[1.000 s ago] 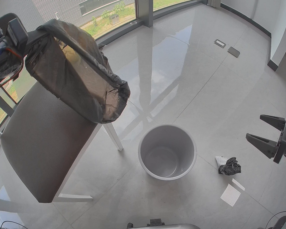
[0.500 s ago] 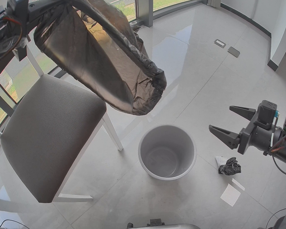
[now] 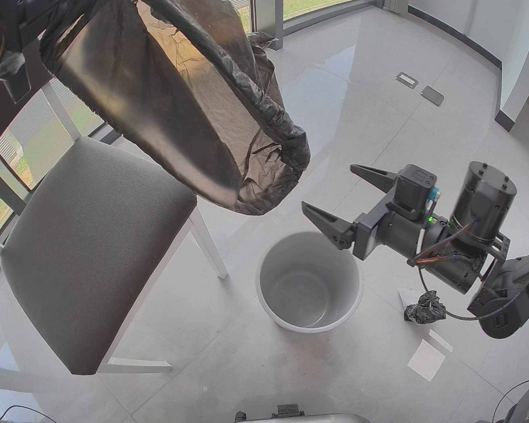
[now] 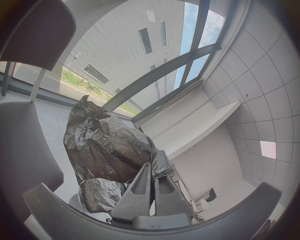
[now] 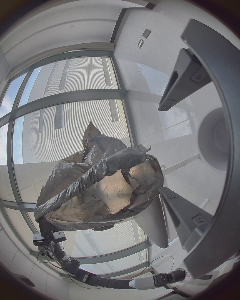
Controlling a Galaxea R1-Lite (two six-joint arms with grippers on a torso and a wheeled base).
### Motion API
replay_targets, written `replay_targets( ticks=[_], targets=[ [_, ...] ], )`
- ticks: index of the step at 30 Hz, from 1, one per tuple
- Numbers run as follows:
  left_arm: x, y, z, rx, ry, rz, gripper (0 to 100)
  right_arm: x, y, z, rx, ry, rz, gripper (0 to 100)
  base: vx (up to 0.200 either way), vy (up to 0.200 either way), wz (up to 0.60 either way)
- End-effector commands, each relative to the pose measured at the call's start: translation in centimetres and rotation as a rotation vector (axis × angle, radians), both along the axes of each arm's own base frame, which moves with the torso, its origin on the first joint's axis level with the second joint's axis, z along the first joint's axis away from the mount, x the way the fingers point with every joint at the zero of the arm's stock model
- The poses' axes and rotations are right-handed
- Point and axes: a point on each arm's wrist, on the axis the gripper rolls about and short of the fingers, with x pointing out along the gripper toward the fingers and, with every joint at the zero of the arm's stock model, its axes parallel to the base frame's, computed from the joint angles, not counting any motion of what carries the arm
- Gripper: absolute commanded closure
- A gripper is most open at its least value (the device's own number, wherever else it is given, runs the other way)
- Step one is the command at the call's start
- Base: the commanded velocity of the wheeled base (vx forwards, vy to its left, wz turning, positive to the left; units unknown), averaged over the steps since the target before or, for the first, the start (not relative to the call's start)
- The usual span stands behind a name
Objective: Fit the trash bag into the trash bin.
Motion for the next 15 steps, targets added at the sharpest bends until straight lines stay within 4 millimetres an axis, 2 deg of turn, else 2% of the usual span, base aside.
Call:
replay_targets(
  ticks=[1,7,15],
  targets=[
    [-0.7,0.6,0.3,-0.016,-0.014,-0.011,100,1.1,2.1,-0.9,-0.007,0.003,0.023,0,0.0,0.0,0.0],
    [-1.2,0.9,0.4,-0.023,-0.022,-0.017,100,2.5,3.3,0.0,0.018,-0.057,0.015,0,0.0,0.0,0.0],
    [-1.5,0.8,-0.5,-0.001,-0.01,-0.046,100,4.6,4.9,1.9,0.057,-0.145,0.006,0,0.0,0.0,0.0]
  ],
)
